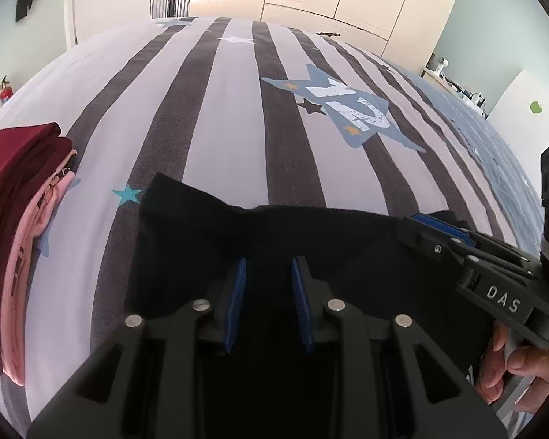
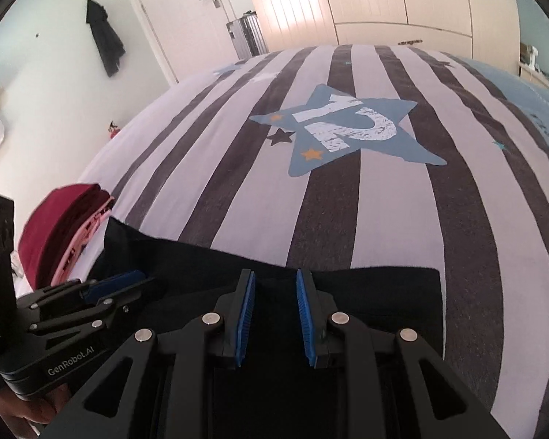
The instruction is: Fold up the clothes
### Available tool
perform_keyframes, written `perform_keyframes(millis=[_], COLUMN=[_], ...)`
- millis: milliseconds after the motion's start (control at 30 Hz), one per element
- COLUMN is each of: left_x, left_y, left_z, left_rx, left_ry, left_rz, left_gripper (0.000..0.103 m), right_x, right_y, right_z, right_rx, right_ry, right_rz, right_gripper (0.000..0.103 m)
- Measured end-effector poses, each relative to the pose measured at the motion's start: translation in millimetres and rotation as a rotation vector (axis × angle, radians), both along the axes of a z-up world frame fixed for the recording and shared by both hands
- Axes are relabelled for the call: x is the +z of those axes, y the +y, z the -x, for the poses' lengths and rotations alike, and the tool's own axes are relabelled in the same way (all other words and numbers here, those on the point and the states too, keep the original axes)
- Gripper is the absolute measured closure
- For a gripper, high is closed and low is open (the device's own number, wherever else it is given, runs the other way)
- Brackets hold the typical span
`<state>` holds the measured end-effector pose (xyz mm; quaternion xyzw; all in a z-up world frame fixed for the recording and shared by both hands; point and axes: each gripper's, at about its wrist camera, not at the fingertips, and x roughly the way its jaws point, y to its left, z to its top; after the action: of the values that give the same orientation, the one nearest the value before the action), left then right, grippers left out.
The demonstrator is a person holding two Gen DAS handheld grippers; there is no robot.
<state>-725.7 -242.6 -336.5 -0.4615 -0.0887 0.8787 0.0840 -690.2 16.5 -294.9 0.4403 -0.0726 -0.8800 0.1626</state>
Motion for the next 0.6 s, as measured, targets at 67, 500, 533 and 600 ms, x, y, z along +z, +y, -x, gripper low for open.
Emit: perform_keyframes(millis=[67, 500, 533, 600], left_x=[6, 48, 48, 44], left_y=[-12, -68, -67, -63], left_z=[-1, -99, -114, -143], left_rx=[0.03, 0.035, 0.033, 0.035], left_ry=[0.008, 0.055, 0.055, 0.049], left_rz=[-0.02, 0.061, 0.065, 0.071], left_gripper=[0.08, 0.08, 0.08, 0.08], right_x=[7, 41, 41, 41], right_y=[6, 73, 72, 69], right_z=[-1, -90, -103, -133], right_rx=[-0.019, -0.156, -0.148, -0.126], right_ry=[0.01, 0.04, 0.037, 0.03], right_rz=[0.0, -0.011, -0.017, -0.029], right_gripper=[0.082, 0.082, 0.082, 0.082])
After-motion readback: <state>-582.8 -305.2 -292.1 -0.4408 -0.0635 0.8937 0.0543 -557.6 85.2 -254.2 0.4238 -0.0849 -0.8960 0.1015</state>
